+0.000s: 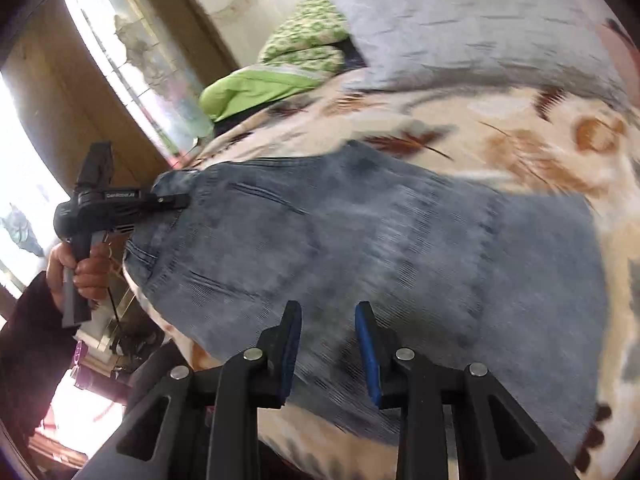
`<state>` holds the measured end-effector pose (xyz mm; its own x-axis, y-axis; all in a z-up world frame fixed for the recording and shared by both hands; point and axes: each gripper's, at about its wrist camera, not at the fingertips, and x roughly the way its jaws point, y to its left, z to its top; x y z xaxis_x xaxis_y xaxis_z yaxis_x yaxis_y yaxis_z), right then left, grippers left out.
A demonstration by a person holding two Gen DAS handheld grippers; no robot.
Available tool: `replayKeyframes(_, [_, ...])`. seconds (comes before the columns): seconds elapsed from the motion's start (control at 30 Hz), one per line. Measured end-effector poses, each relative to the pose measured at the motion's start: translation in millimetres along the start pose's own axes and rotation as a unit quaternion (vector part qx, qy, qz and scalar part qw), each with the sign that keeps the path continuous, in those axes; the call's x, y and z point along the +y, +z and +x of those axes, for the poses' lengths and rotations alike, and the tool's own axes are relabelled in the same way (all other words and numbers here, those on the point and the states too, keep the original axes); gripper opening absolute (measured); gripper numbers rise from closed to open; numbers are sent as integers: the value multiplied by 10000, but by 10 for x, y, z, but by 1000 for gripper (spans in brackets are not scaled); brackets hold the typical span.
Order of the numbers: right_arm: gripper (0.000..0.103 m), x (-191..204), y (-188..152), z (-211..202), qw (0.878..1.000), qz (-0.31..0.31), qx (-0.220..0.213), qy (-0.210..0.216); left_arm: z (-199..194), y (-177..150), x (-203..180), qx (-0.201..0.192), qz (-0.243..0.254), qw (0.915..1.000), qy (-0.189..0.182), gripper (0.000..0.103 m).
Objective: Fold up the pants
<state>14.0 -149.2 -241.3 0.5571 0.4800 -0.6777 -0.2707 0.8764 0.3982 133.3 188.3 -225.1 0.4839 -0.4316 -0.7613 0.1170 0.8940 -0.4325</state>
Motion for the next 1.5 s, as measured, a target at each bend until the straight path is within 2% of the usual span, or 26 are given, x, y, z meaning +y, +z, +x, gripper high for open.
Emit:
replayKeyframes(0.23, [31,598,364,521,9983,-554,115,145,-211,25,-225,-195,131,9995,-214,14])
replayKeyframes(0.33, [32,651,334,962,9954,-475,830,-6,-212,19,-288,-202,242,9993,-199,14])
replayKeyframes(0.37, [32,648,300,1058,9949,-533,851,-104,-199,19,-297,-212,243,9993,-167,14])
replayKeyframes(0.4, [32,667,288,1048,9958,-652,640,-101,-189,22,-298,-201,248,9994,-159,14])
replayKeyframes(0.63, [32,663,294,1048,9945,-726,756,-30,-208,28,-307,-176,139,9996,-185,13])
replayKeyframes(0.87, [33,654,303,1093,9927,-887,822,-16,-258,35,-568,-162,306,9994,-63,13])
replayKeyframes(0.97, [33,571,309,1083,9941,-708,799,201,-315,36,-768,-181,467,9987,-18,13])
replayKeyframes(1.17, [32,149,290,810,9925,406,613,977,-397,33,-1264,-92,843,9963,103,13])
replayKeyframes(1.23, [32,-4,299,553,9932,439,340,1026,-394,31,-1465,-40,980,9951,146,13])
replayKeyframes(1.37, [32,-432,324,-221,9970,413,-383,527,-299,7,-1913,111,1196,9925,226,13])
replayKeyframes(1.5, [32,-1095,329,-911,9892,1022,-1034,-209,-72,-77,-2428,360,1464,9880,340,13])
